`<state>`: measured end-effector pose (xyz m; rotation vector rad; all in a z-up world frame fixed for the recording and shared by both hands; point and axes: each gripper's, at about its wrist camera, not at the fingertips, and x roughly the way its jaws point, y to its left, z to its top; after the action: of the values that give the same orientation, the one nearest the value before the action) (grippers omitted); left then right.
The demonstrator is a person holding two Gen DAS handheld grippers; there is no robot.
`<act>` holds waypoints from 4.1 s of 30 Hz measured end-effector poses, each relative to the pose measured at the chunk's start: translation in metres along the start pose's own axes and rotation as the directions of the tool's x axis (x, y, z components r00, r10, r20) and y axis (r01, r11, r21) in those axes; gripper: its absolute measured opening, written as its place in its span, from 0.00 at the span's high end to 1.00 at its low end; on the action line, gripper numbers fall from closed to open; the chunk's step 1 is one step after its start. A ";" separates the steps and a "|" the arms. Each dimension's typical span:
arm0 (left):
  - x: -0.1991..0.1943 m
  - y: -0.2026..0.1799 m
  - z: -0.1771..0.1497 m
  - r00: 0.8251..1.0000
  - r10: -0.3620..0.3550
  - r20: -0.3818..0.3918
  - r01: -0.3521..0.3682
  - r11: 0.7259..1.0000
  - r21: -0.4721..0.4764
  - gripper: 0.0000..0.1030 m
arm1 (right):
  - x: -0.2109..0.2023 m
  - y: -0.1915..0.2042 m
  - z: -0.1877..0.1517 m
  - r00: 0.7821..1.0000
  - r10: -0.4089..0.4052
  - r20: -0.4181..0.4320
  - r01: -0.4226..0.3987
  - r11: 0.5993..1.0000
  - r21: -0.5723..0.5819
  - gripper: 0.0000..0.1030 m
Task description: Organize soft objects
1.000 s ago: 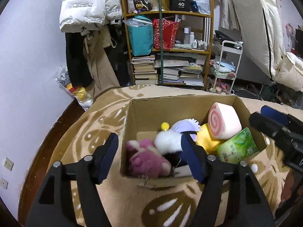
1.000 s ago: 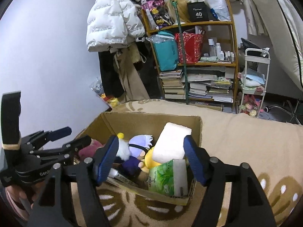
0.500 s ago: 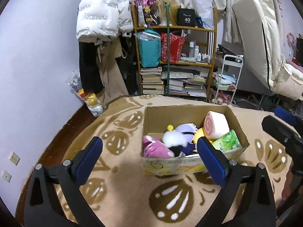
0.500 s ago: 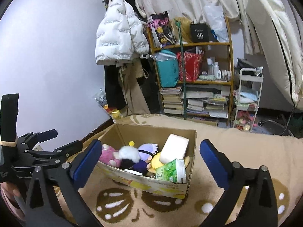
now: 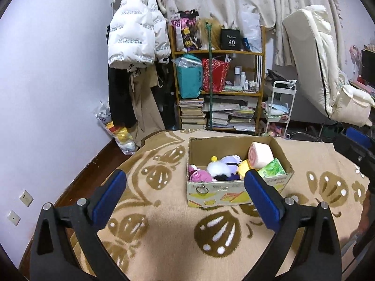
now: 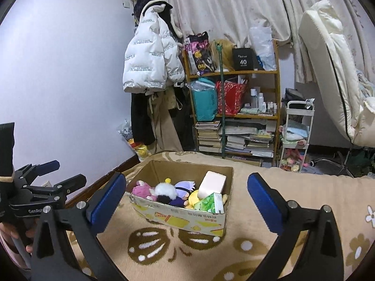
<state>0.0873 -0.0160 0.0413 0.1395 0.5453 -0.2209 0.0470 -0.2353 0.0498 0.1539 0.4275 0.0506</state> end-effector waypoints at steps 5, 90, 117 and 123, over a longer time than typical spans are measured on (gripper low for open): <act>-0.021 -0.007 -0.008 1.000 -0.003 0.024 0.002 1.000 0.029 0.03 | -0.025 0.001 -0.003 0.999 -0.012 0.031 0.012 1.000 0.002 0.00; -0.017 -0.010 -0.075 0.998 -0.016 0.055 0.014 1.000 0.025 0.03 | -0.031 -0.003 -0.064 0.994 -0.096 0.043 0.097 0.995 -0.037 0.00; -0.017 -0.009 -0.074 0.998 -0.005 0.057 0.003 1.000 0.023 0.03 | -0.033 -0.004 -0.072 0.994 -0.103 0.040 0.105 0.994 -0.042 0.00; -0.017 -0.009 -0.074 0.998 -0.001 0.060 -0.001 1.000 0.023 0.03 | -0.033 -0.004 -0.071 0.994 -0.102 0.039 0.104 0.994 -0.043 0.00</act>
<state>0.0341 -0.0075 -0.0129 0.1550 0.4834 -0.2309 -0.0129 -0.2325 -0.0011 0.0882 0.3967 -0.0439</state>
